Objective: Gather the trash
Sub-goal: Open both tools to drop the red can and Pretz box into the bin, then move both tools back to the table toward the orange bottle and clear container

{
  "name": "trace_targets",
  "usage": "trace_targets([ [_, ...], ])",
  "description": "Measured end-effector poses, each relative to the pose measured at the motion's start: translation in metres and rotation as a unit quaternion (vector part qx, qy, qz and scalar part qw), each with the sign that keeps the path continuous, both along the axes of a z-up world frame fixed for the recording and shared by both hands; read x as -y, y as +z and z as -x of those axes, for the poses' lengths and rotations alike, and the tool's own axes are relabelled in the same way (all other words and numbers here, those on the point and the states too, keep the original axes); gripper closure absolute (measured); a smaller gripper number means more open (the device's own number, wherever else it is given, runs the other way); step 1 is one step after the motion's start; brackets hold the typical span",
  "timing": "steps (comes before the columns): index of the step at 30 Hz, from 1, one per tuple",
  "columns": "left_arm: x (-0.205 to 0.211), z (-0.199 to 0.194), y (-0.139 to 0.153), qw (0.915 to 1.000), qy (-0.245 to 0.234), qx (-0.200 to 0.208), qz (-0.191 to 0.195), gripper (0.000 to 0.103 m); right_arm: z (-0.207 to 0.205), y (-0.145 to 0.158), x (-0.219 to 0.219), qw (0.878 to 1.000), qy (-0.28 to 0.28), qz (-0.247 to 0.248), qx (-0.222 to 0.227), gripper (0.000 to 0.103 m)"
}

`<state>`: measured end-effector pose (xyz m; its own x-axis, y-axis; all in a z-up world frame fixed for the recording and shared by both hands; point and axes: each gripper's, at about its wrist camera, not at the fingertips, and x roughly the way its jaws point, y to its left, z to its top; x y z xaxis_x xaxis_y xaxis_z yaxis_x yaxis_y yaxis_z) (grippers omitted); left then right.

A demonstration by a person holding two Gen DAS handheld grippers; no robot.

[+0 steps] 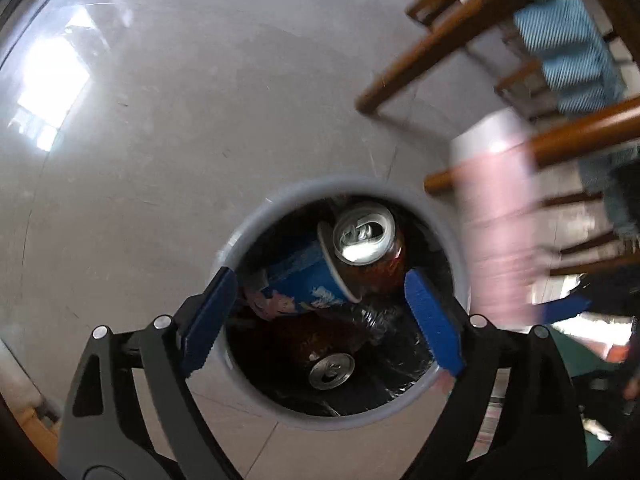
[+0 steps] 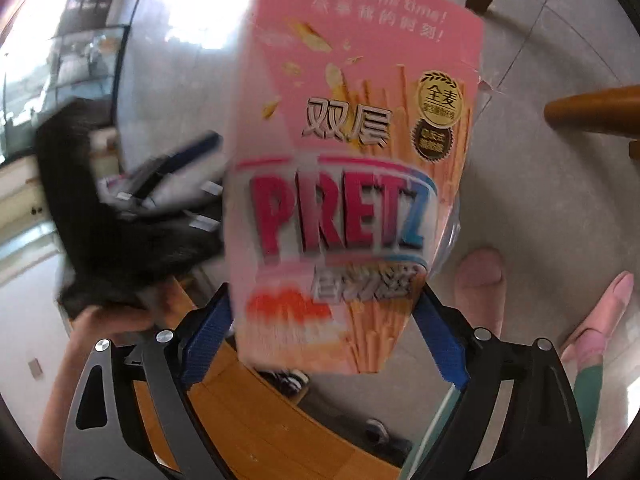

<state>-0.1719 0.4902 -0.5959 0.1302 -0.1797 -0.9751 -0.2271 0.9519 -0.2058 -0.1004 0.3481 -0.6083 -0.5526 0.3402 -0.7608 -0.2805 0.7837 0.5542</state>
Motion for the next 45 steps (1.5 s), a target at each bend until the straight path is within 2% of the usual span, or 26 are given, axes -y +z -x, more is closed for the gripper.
trace_targets([
  [3, -0.008, 0.019, 0.023, 0.9998, 0.017, 0.014, 0.001, 0.015, -0.004, 0.012, -0.006, 1.0, 0.016, -0.005, 0.012, 0.015],
  [8, -0.01, 0.031, 0.064, 0.999, 0.028, 0.027, -0.02, 0.015, -0.014, 0.042, -0.008, 0.999, 0.032, -0.01, 0.032, 0.015],
  [13, -0.009, 0.04, 0.11, 0.997, 0.06, 0.044, -0.023, 0.015, -0.021, 0.099, -0.006, 0.997, 0.049, -0.023, 0.051, 0.015],
  [16, -0.009, 0.048, 0.163, 0.9919, 0.098, 0.076, -0.026, 0.015, -0.021, 0.156, -0.016, 0.994, 0.067, -0.053, 0.073, 0.015],
  [17, -0.007, 0.052, 0.185, 0.9892, 0.114, 0.089, -0.027, 0.015, -0.022, 0.185, -0.021, 0.992, 0.072, -0.07, 0.082, 0.015],
  [20, -0.006, 0.059, 0.245, 0.9822, 0.145, 0.113, -0.039, 0.015, -0.033, 0.246, -0.023, 0.986, 0.068, -0.117, 0.098, 0.015],
  [21, -0.004, 0.06, 0.268, 0.9796, 0.154, 0.123, -0.043, 0.015, -0.039, 0.28, -0.023, 0.982, 0.065, -0.142, 0.11, 0.015],
  [25, 0.009, 0.048, 0.339, 0.9735, 0.161, 0.153, -0.055, 0.015, -0.062, 0.371, -0.01, 0.968, 0.047, -0.199, 0.148, 0.015],
  [26, 0.016, 0.043, 0.358, 0.9721, 0.158, 0.162, -0.062, 0.015, -0.067, 0.385, -0.005, 0.965, 0.043, -0.208, 0.156, 0.015],
  [30, 0.046, 0.015, 0.413, 0.9688, 0.138, 0.196, -0.063, 0.015, -0.101, 0.455, 0.046, 0.951, 0.017, -0.234, 0.202, 0.015],
  [32, 0.07, -0.005, 0.438, 0.969, 0.109, 0.21, -0.07, 0.015, -0.117, 0.477, 0.078, 0.945, 0.001, -0.237, 0.227, 0.015],
  [34, 0.096, -0.026, 0.459, 0.9693, 0.08, 0.219, -0.077, 0.015, -0.139, 0.497, 0.129, 0.938, -0.032, -0.232, 0.256, 0.015],
  [37, 0.154, -0.069, 0.486, 0.9668, 0.022, 0.246, -0.063, 0.015, -0.17, 0.507, 0.208, 0.932, -0.088, -0.205, 0.284, 0.015],
  [40, 0.215, -0.111, 0.5, 0.9622, -0.034, 0.267, -0.039, 0.015, -0.194, 0.506, 0.29, 0.925, -0.149, -0.173, 0.304, 0.015],
  [45, 0.319, -0.175, 0.511, 0.9507, -0.127, 0.283, 0.004, 0.015, -0.212, 0.5, 0.438, 0.902, -0.257, -0.117, 0.326, 0.015],
])
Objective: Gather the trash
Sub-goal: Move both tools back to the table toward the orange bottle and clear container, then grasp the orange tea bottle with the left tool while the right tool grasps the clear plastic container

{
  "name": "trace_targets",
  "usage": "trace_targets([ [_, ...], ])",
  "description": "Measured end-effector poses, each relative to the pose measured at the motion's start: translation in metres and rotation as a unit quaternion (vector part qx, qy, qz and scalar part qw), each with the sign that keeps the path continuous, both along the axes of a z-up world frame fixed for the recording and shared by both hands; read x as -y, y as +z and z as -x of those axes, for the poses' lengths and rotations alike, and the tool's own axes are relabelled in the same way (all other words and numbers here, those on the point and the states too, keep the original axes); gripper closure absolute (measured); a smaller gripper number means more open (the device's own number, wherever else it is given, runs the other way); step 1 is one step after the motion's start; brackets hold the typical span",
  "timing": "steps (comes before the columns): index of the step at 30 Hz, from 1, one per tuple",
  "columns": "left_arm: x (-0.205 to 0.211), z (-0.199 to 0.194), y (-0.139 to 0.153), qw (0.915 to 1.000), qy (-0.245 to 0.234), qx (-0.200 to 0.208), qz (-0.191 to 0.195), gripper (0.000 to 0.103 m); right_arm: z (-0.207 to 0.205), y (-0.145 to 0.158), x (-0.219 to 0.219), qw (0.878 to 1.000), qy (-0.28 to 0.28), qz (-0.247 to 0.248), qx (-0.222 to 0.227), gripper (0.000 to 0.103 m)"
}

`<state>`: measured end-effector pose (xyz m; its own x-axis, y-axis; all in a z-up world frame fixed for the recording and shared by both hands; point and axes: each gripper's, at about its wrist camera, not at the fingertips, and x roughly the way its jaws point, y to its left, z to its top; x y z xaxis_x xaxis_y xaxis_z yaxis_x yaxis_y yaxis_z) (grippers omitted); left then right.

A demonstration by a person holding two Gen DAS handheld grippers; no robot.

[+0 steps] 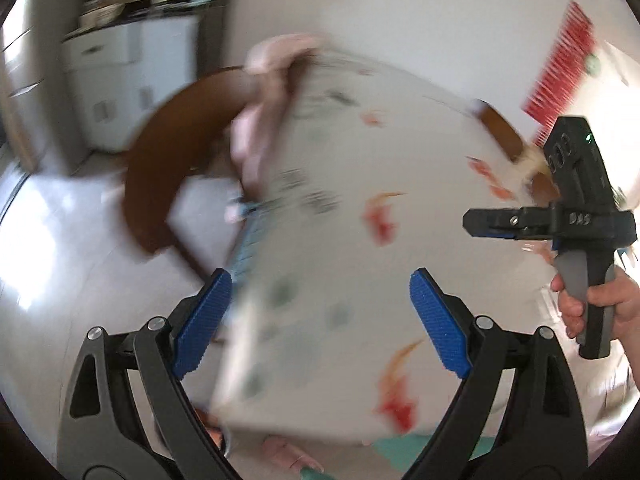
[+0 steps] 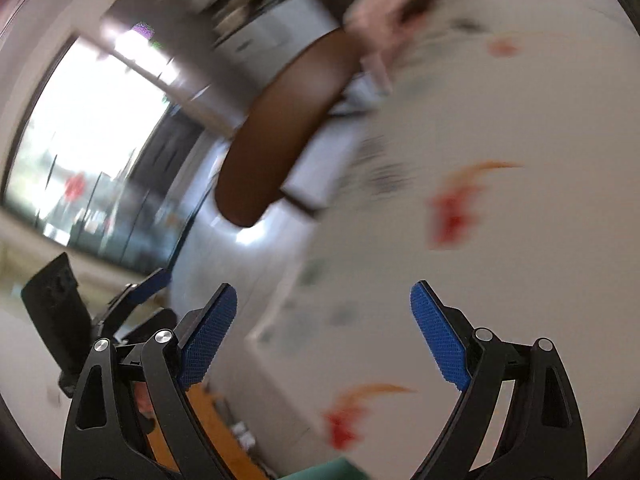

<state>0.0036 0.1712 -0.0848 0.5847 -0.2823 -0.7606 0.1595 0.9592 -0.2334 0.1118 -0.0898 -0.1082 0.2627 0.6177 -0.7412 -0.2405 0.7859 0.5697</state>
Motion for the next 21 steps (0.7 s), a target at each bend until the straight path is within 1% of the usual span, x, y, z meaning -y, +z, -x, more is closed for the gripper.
trace_targets([
  [1, 0.029, -0.013, -0.004, 0.9997, -0.026, -0.001, 0.004, 0.015, 0.0, -0.001, 0.025, 1.0, -0.021, 0.004, -0.003, 0.015],
  [2, 0.051, -0.023, -0.004, 0.999, -0.045, 0.0, 0.007, 0.015, 0.004, -0.003, 0.05, 0.999, -0.045, 0.008, -0.006, 0.015],
  [3, 0.069, -0.032, -0.003, 0.998, -0.062, -0.001, 0.01, 0.015, 0.003, -0.005, 0.084, 0.997, -0.073, 0.013, -0.009, 0.015],
  [4, 0.09, -0.04, -0.002, 0.9966, -0.082, -0.001, 0.014, 0.015, 0.005, -0.006, 0.104, 0.996, -0.092, 0.016, -0.011, 0.015],
  [5, 0.12, -0.051, -0.002, 0.9934, -0.113, -0.001, 0.019, 0.015, 0.006, -0.004, 0.127, 0.993, -0.113, 0.019, -0.013, 0.015],
  [7, 0.158, -0.062, 0.0, 0.9883, -0.152, 0.0, 0.017, 0.015, 0.015, -0.003, 0.174, 0.987, -0.156, 0.023, -0.014, 0.015],
  [9, 0.21, -0.073, 0.0, 0.9788, -0.204, 0.004, 0.01, 0.015, 0.027, -0.001, 0.217, 0.981, -0.188, 0.043, -0.017, 0.015],
  [10, 0.226, -0.075, 0.0, 0.9748, -0.223, 0.005, 0.009, 0.015, 0.034, -0.005, 0.235, 0.978, -0.202, 0.052, -0.022, 0.015],
  [11, 0.254, -0.08, -0.001, 0.9676, -0.252, 0.005, 0.008, 0.015, 0.04, -0.012, 0.247, 0.975, -0.213, 0.057, -0.027, 0.015],
  [12, 0.267, -0.083, 0.001, 0.9638, -0.267, 0.004, 0.008, 0.015, 0.052, -0.02, 0.266, 0.97, -0.232, 0.06, -0.04, 0.015],
  [16, 0.342, -0.097, -0.01, 0.9433, -0.331, -0.015, 0.015, 0.015, 0.086, -0.053, 0.297, 0.958, -0.266, 0.066, -0.083, 0.015],
  [17, 0.354, -0.102, -0.012, 0.9402, -0.34, -0.018, 0.013, 0.015, 0.092, -0.058, 0.296, 0.957, -0.27, 0.067, -0.088, 0.015],
  [19, 0.384, -0.108, -0.021, 0.9297, -0.367, -0.026, 0.006, 0.015, 0.105, -0.072, 0.3, 0.954, -0.274, 0.07, -0.103, 0.015],
  [21, 0.405, -0.112, -0.028, 0.9216, -0.387, -0.033, -0.007, 0.015, 0.113, -0.083, 0.302, 0.953, -0.273, 0.074, -0.106, 0.015],
])
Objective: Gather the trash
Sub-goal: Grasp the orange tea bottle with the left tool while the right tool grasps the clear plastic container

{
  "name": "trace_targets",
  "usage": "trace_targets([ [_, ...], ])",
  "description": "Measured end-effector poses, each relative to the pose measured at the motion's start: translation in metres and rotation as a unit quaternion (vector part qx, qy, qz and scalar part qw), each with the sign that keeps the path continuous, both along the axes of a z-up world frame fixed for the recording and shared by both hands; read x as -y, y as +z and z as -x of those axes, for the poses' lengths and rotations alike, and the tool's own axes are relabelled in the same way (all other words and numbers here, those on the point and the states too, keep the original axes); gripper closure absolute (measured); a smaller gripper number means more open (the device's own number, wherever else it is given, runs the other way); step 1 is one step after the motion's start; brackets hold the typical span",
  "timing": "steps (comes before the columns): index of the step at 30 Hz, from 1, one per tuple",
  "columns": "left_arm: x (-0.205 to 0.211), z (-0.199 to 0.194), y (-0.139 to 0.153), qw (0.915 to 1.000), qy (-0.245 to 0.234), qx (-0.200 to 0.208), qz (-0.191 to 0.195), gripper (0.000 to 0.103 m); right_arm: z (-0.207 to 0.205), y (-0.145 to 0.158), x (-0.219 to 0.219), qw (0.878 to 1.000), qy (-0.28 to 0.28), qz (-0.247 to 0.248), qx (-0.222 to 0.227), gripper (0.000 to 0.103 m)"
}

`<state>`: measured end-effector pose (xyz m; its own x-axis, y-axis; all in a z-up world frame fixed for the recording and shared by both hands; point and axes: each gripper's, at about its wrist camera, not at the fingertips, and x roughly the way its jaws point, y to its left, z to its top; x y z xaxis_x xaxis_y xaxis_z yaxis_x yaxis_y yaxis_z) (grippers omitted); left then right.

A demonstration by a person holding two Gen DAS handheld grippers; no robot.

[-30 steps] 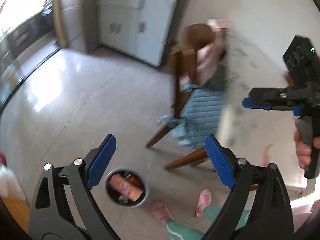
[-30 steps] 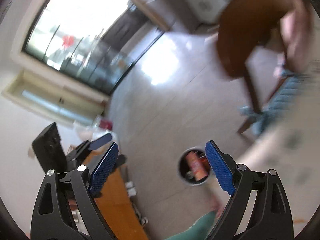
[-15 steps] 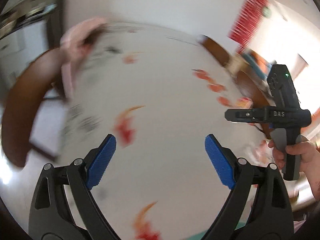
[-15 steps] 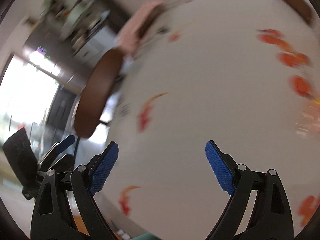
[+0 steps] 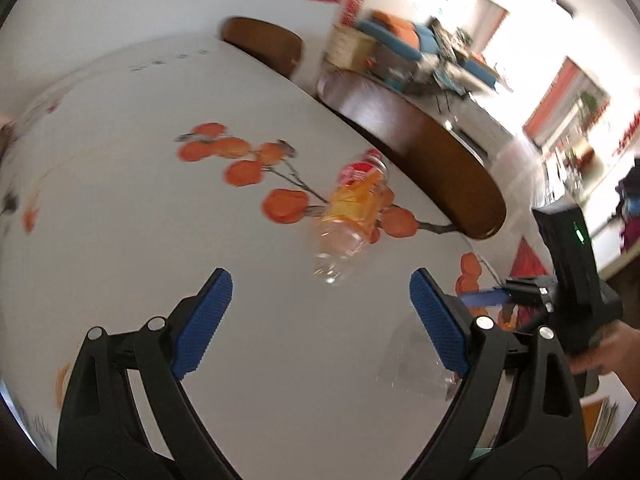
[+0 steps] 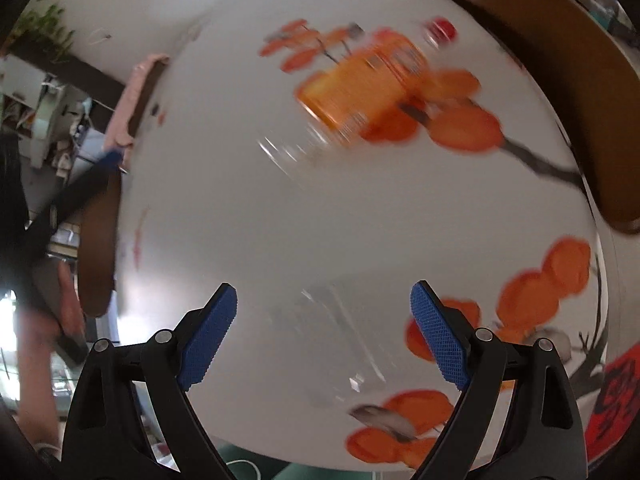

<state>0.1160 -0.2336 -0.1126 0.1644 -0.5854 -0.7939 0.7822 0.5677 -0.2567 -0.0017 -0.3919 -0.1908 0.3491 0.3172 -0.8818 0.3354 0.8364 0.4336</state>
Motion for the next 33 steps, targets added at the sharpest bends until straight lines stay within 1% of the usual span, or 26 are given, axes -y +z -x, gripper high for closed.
trace_targets([
  [3, 0.033, -0.002, -0.014, 0.9992, -0.032, -0.005, -0.022, 0.015, 0.007, -0.008, 0.003, 1.0, 0.0, 0.0, -0.006, 0.015],
  [5, 0.051, -0.002, -0.021, 0.9981, -0.051, -0.001, -0.035, 0.015, 0.011, -0.016, 0.006, 1.0, -0.004, -0.01, -0.004, 0.015],
  [10, 0.085, -0.014, -0.043, 0.9939, -0.078, -0.003, -0.078, 0.015, 0.019, -0.032, 0.005, 1.0, 0.006, -0.011, -0.014, 0.017],
  [12, 0.097, -0.019, -0.055, 0.9913, -0.091, -0.008, -0.094, 0.015, 0.022, -0.037, 0.003, 1.0, 0.005, -0.013, -0.016, 0.022],
  [13, 0.1, -0.02, -0.058, 0.9902, -0.096, -0.005, -0.101, 0.015, 0.024, -0.04, 0.006, 1.0, 0.005, -0.015, -0.019, 0.027],
  [14, 0.104, -0.021, -0.064, 0.9884, -0.104, -0.004, -0.11, 0.015, 0.025, -0.043, 0.006, 1.0, 0.002, -0.014, -0.018, 0.03],
  [16, 0.112, -0.023, -0.073, 0.9855, -0.114, -0.006, -0.126, 0.015, 0.03, -0.044, 0.011, 1.0, 0.0, -0.009, -0.013, 0.032],
  [18, 0.117, -0.025, -0.084, 0.9827, -0.118, -0.011, -0.142, 0.015, 0.031, -0.043, 0.011, 1.0, -0.003, 0.002, -0.014, 0.037],
  [19, 0.118, -0.025, -0.088, 0.9818, -0.121, -0.014, -0.146, 0.017, 0.032, -0.043, 0.011, 1.0, -0.005, 0.01, -0.015, 0.041],
  [20, 0.119, -0.025, -0.093, 0.9803, -0.126, -0.018, -0.151, 0.02, 0.033, -0.042, 0.011, 1.0, -0.008, 0.018, -0.016, 0.047],
  [21, 0.12, -0.024, -0.096, 0.979, -0.129, -0.018, -0.157, 0.026, 0.036, -0.042, 0.01, 0.999, -0.013, 0.028, -0.016, 0.05],
  [23, 0.122, -0.021, -0.105, 0.975, -0.141, -0.022, -0.17, 0.036, 0.038, -0.041, 0.009, 0.999, -0.019, 0.039, -0.014, 0.064],
  [24, 0.121, -0.02, -0.108, 0.9741, -0.144, -0.016, -0.173, 0.036, 0.04, -0.041, 0.008, 0.998, -0.022, 0.048, -0.015, 0.067],
  [25, 0.12, -0.018, -0.109, 0.9739, -0.147, -0.011, -0.173, 0.036, 0.042, -0.041, 0.007, 0.998, -0.024, 0.049, -0.016, 0.079],
  [26, 0.119, -0.017, -0.109, 0.974, -0.149, -0.006, -0.171, 0.036, 0.043, -0.041, 0.007, 0.998, -0.027, 0.047, -0.017, 0.082],
  [29, 0.115, -0.013, -0.108, 0.9731, -0.154, -0.007, -0.171, 0.037, 0.05, -0.039, 0.008, 0.998, -0.05, 0.035, -0.011, 0.083],
  [31, 0.109, -0.006, -0.102, 0.9732, -0.161, 0.017, -0.164, 0.037, 0.057, -0.034, 0.014, 0.997, -0.069, 0.023, -0.003, 0.083],
  [33, 0.101, -0.002, -0.098, 0.9735, -0.163, 0.015, -0.16, 0.037, 0.064, -0.027, 0.023, 0.996, -0.088, 0.009, 0.007, 0.083],
])
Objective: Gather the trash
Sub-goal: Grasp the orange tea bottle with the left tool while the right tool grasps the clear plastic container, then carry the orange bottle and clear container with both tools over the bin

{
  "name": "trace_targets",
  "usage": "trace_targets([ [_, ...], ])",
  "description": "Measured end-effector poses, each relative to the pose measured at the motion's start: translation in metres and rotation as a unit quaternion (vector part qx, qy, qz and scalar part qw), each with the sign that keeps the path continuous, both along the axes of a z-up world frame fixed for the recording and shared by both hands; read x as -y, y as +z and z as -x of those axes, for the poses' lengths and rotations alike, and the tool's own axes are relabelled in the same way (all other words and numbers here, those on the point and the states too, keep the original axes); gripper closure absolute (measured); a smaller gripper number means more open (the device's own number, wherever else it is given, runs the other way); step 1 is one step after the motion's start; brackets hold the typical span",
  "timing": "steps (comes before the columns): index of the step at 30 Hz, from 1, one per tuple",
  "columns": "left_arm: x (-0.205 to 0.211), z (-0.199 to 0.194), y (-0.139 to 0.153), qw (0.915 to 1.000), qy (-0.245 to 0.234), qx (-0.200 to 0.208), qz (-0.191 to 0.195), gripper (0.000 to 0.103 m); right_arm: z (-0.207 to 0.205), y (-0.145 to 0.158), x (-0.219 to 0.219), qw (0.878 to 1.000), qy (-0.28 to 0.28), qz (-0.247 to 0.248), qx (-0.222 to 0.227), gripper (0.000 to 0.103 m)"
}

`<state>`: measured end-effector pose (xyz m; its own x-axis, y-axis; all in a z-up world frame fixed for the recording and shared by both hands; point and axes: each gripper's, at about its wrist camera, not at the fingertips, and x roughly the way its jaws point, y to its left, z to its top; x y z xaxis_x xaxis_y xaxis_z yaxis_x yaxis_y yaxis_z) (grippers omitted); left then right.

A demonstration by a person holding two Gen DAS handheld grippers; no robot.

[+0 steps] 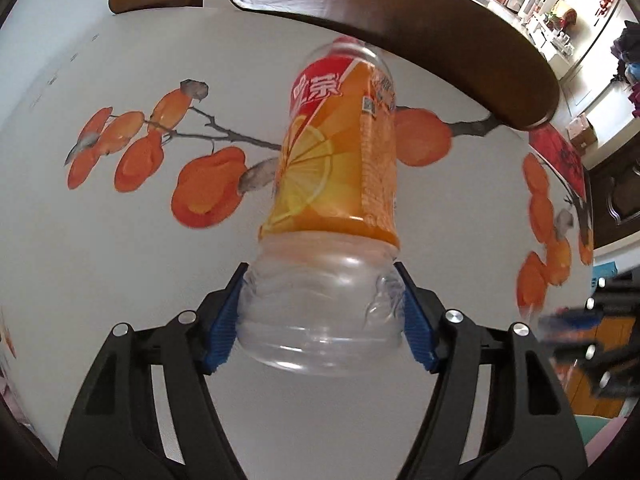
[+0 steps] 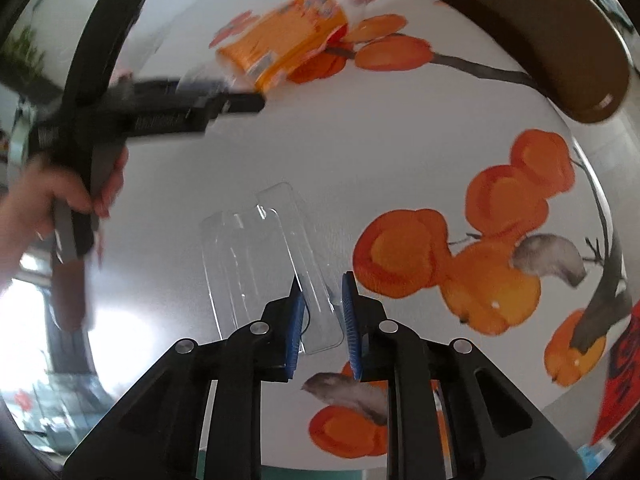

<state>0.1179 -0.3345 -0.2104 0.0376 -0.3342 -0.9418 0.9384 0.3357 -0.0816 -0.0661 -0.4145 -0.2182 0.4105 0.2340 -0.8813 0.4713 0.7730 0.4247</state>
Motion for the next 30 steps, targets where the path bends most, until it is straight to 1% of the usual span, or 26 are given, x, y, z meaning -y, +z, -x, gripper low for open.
trace_targets([
  [3, -0.016, 0.0, 0.014, 0.9998, 0.013, -0.001, 0.018, 0.037, 0.007, 0.01, 0.014, 1.0, -0.021, -0.009, 0.015, 0.083],
  [6, -0.032, -0.004, 0.033, 0.9988, 0.033, 0.003, 0.035, 0.037, 0.001, 0.024, 0.02, 0.999, -0.021, -0.002, 0.03, 0.083],
  [9, -0.048, -0.009, 0.055, 0.9976, 0.047, 0.02, 0.048, 0.037, -0.012, 0.037, 0.022, 0.999, -0.008, 0.009, 0.044, 0.083],
  [11, -0.063, -0.016, 0.069, 0.9962, 0.06, 0.028, 0.056, 0.037, -0.025, 0.045, 0.022, 0.998, 0.002, 0.007, 0.055, 0.083],
  [13, -0.075, -0.021, 0.079, 0.9943, 0.076, 0.037, 0.065, 0.037, -0.042, 0.049, 0.009, 0.998, 0.015, 0.004, 0.065, 0.083],
  [17, -0.113, -0.03, 0.096, 0.9893, 0.114, 0.049, 0.077, 0.037, -0.073, 0.063, -0.011, 0.995, 0.056, 0.003, 0.081, 0.083],
  [19, -0.133, -0.032, 0.103, 0.9855, 0.138, 0.056, 0.082, 0.037, -0.091, 0.07, -0.024, 0.993, 0.08, 0.002, 0.09, 0.083],
  [20, -0.148, -0.033, 0.108, 0.9822, 0.155, 0.059, 0.088, 0.037, -0.099, 0.073, -0.03, 0.991, 0.091, 0.0, 0.094, 0.083],
  [23, -0.179, -0.031, 0.122, 0.9751, 0.186, 0.069, 0.099, 0.037, -0.126, 0.084, -0.052, 0.986, 0.131, -0.004, 0.106, 0.083],
  [25, -0.2, -0.03, 0.132, 0.969, 0.209, 0.08, 0.106, 0.037, -0.14, 0.091, -0.067, 0.981, 0.154, -0.008, 0.114, 0.083],
  [28, -0.235, -0.026, 0.145, 0.9574, 0.248, 0.094, 0.115, 0.037, -0.16, 0.101, -0.096, 0.972, 0.201, -0.011, 0.125, 0.083],
  [30, -0.253, -0.022, 0.148, 0.9499, 0.272, 0.101, 0.116, 0.038, -0.174, 0.105, -0.117, 0.964, 0.233, -0.013, 0.13, 0.083],
])
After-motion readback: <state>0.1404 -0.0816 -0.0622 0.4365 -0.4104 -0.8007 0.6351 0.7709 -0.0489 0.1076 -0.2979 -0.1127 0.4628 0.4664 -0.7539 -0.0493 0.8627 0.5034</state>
